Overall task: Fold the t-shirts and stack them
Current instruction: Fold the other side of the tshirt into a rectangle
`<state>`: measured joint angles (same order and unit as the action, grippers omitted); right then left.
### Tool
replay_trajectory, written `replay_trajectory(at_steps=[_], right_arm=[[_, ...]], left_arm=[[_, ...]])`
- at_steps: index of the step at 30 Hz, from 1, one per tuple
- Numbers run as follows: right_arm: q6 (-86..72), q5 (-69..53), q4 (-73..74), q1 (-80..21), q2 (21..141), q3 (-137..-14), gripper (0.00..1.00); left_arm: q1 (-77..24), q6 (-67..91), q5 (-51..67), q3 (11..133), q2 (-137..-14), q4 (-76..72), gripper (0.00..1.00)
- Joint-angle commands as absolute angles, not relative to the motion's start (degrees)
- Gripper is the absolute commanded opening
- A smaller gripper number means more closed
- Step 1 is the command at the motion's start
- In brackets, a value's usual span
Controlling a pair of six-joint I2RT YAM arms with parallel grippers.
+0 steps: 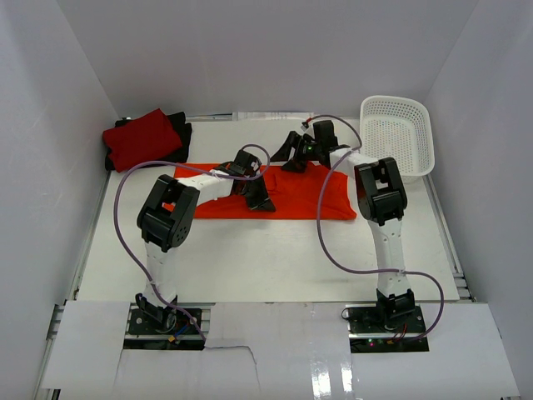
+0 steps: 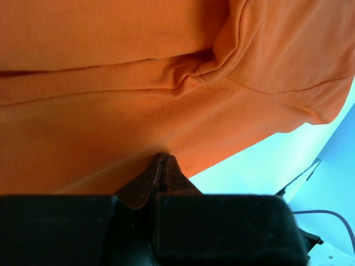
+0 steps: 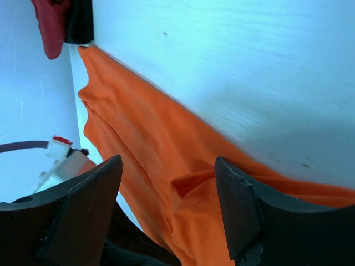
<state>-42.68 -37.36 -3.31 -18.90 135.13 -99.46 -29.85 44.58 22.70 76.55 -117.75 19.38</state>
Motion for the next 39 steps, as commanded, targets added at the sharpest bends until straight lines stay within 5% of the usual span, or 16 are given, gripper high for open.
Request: replay_trajectory(at_steps=[1, 19, 22, 25, 26, 31, 39], right_arm=[[-42.4, -39.4, -9.2, -19.1, 131.7, -98.4, 0.74], [-27.8, -31.1, -3.9, -16.2, 107.5, -72.7, 0.73], [-26.8, -29.0, -1.9, -15.3, 107.4, -71.0, 0.63], [-24.8, -24.7, 5.1, -15.2, 107.4, -71.2, 0.19], [-24.4, -22.9, 7.9, -15.2, 107.2, -71.0, 0.1], [-24.1, -19.0, 8.5, -15.1, 104.7, -66.5, 0.08], [-26.0, -13.8, 10.5, -15.2, 97.9, -56.2, 0.08]], left_arm=[[-30.1, 43.6, 20.9, 75.7, -116.5, 22.1, 0.01], [-30.2, 39.0, 19.7, 81.3, -110.0, 25.8, 0.03], [-30.2, 35.0, 23.4, 87.1, -112.5, 25.6, 0.14], [-30.3, 30.2, 25.6, 92.9, -114.8, 23.9, 0.46], [-30.3, 29.0, 25.8, 94.6, -115.6, 23.7, 0.5], [-30.3, 24.5, 30.1, 106.9, -124.0, 23.9, 0.54], [-30.3, 22.4, 31.4, 109.2, -131.0, 23.8, 0.54]])
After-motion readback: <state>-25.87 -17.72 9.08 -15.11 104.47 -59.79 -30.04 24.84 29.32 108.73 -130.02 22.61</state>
